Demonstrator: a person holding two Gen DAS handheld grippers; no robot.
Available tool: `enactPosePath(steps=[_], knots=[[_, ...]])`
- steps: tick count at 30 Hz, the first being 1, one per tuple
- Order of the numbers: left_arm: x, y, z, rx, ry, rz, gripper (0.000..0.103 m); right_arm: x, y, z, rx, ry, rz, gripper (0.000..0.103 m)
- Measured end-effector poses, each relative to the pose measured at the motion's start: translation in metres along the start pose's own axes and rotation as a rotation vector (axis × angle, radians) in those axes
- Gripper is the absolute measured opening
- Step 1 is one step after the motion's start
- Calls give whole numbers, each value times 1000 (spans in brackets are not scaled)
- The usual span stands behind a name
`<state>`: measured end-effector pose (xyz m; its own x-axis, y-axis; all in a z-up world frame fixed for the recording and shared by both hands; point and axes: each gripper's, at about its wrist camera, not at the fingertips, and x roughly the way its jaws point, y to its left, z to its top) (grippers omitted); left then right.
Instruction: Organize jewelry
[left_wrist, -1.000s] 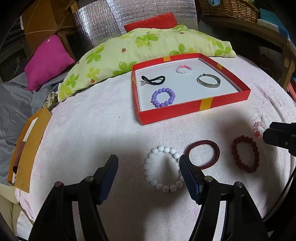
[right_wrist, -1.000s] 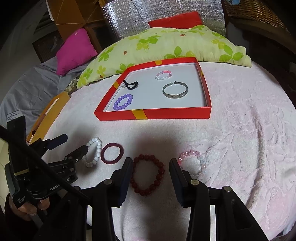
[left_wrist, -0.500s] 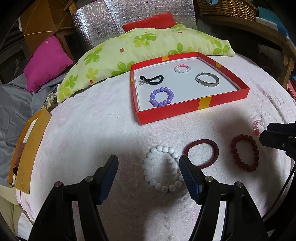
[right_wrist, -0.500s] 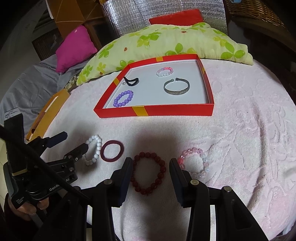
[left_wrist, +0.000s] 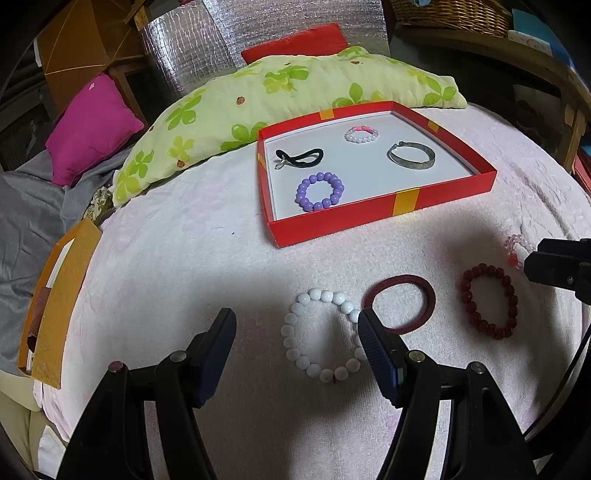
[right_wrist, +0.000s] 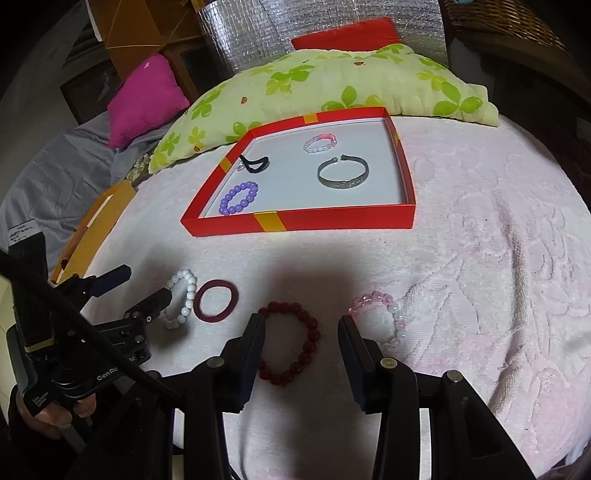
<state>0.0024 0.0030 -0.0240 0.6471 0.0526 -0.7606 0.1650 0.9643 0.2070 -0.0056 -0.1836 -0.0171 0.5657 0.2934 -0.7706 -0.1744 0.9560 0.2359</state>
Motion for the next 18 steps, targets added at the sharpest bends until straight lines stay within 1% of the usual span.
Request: enactPosePath(steps=[5,8,18], knots=[[-1,-2,0,5,0,-10,69,-4,-12,0,25,-12,-18,45],[-3,-6,-1,13,-4,-40,69,-6,-23,1,50,-20,-35,45],[-8,-33,-2,84,-20,-98,69,-8,-50,-2,97,-9,-93,45]])
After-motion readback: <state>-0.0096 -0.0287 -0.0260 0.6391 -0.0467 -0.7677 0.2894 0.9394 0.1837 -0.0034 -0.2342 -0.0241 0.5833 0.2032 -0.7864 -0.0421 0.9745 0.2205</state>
